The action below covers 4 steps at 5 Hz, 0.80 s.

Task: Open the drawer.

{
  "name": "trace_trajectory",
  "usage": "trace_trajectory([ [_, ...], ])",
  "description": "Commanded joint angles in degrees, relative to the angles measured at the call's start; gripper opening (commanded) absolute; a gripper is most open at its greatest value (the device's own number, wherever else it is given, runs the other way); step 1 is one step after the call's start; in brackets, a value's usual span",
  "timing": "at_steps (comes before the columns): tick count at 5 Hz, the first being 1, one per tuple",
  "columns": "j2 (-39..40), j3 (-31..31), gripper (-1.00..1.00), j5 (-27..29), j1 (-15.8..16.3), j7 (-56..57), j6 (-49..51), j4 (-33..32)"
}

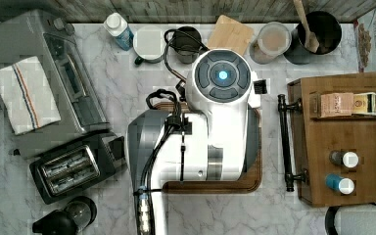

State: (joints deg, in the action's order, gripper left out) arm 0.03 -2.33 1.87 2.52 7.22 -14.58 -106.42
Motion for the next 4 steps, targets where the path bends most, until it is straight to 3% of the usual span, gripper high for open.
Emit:
trace_trajectory([
  [1, -0.1, 0.0, 1.00, 0.0, 0.0, 0.3, -0.5, -0.5],
  [2, -2.5, -0.2, 1.00, -3.2, -0.1, 6.6, -2.9, -4.6],
  [4, -8.4, -3.6, 1.00, -3.5, -2.9, 28.6, -12.9, -16.9],
])
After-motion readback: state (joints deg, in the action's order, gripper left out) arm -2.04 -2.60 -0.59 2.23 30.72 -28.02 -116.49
